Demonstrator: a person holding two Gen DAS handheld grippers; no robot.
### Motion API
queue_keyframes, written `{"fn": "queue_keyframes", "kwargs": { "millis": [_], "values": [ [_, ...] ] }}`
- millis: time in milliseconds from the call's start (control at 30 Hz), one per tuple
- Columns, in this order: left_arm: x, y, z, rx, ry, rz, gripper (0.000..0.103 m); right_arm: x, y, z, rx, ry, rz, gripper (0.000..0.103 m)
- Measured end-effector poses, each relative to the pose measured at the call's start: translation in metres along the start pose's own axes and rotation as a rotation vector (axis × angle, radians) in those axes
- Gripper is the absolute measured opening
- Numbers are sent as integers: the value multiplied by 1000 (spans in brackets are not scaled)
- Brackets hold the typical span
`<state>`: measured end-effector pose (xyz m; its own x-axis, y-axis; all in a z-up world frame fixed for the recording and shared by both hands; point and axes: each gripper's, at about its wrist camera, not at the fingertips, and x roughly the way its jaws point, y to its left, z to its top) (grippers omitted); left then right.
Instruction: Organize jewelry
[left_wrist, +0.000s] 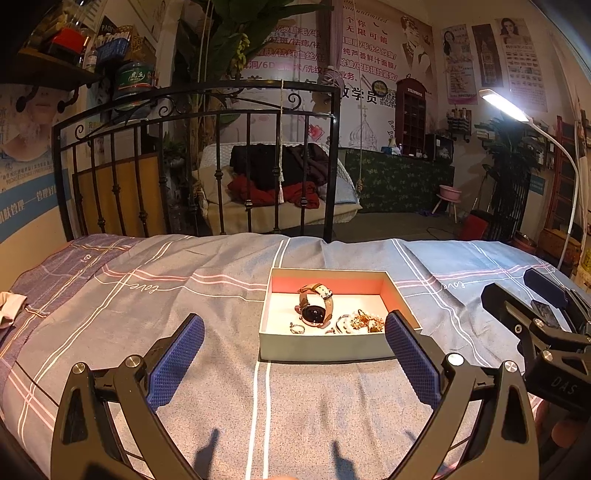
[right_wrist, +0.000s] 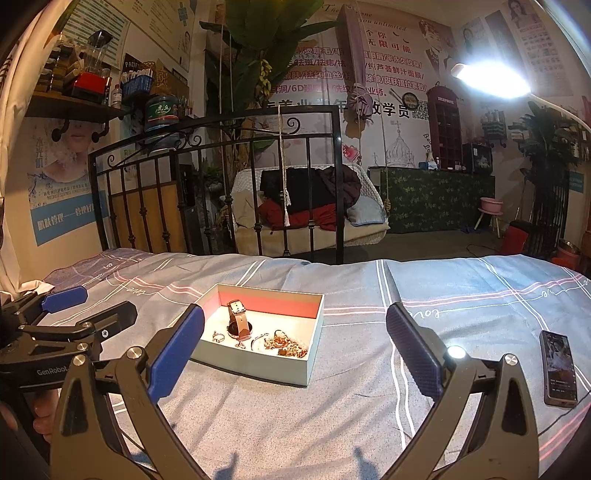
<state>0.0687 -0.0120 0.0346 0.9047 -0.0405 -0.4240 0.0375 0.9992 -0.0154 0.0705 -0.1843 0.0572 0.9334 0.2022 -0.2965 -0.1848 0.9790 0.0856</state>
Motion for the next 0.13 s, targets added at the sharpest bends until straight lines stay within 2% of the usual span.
{"fn": "queue_keyframes", "kwargs": {
  "millis": [133],
  "values": [
    [-1,-1,-1,-3,-1,-9,96,0,0,1,-2,3,1,97]
  ]
}}
